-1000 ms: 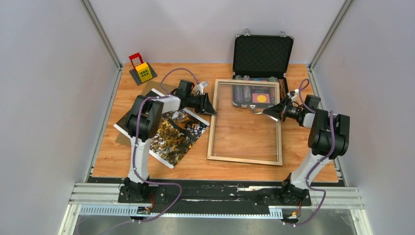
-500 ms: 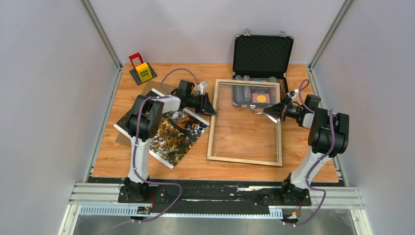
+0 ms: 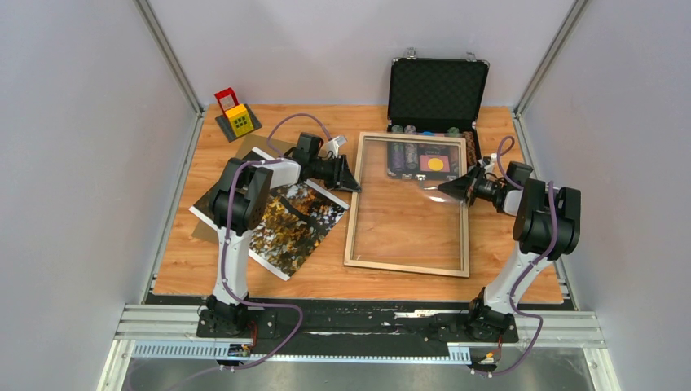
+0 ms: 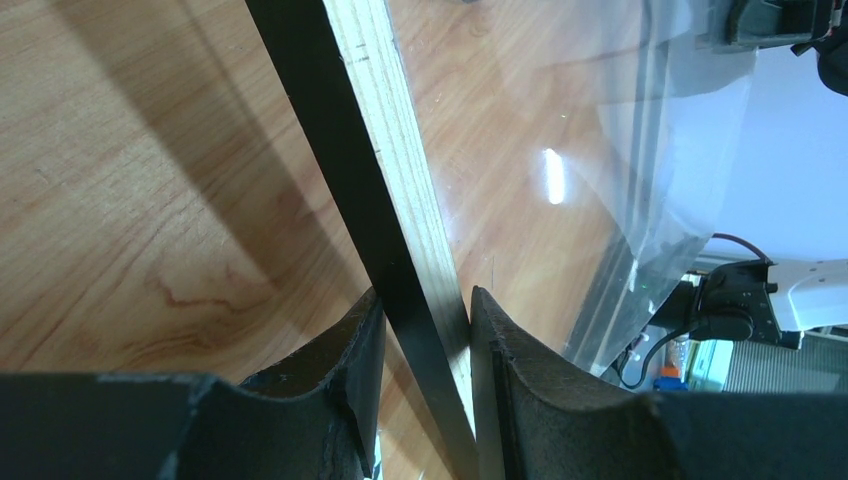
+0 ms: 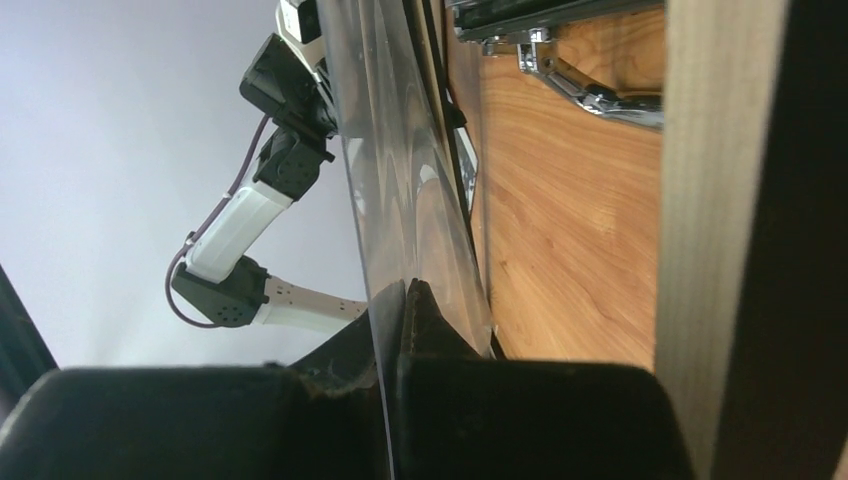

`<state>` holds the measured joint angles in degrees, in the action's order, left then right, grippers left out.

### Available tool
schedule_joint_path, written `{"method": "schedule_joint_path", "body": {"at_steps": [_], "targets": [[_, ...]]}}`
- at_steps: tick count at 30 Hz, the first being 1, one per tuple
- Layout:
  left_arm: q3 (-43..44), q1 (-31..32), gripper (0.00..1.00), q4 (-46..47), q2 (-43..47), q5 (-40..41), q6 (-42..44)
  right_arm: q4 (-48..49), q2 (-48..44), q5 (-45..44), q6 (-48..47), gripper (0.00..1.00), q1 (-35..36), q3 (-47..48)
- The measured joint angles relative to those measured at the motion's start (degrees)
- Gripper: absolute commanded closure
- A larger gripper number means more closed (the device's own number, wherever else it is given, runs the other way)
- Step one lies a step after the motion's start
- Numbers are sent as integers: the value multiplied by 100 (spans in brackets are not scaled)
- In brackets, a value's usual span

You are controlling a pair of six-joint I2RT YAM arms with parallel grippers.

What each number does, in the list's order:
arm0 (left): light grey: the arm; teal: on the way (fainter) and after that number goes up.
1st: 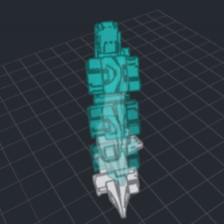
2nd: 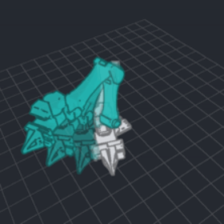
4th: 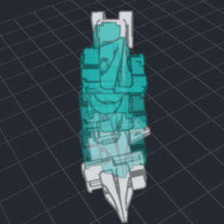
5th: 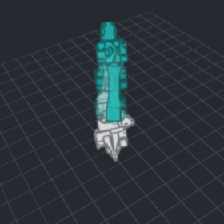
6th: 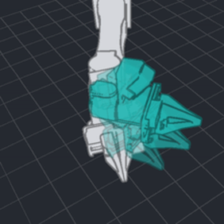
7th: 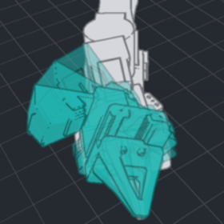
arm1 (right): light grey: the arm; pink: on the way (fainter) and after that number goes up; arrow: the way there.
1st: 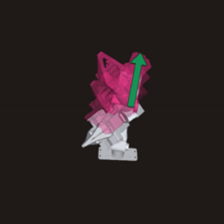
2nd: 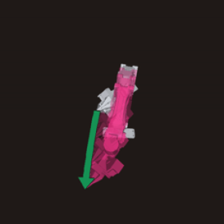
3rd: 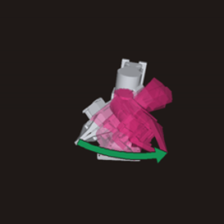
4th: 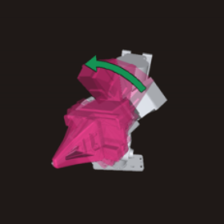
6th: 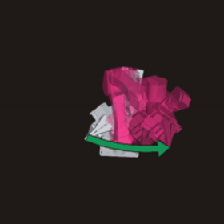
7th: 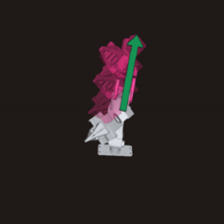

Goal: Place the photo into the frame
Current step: Place the photo frame item in the photo frame.

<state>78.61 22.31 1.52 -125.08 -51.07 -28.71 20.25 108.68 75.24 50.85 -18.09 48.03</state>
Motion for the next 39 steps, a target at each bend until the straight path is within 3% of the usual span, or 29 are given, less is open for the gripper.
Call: {"method": "schedule_joint_path", "body": {"at_steps": [39], "targets": [[-20,-22,80,114,-2,111,-317,-1847,-566,-1228,-1768,100,225,76]]}}
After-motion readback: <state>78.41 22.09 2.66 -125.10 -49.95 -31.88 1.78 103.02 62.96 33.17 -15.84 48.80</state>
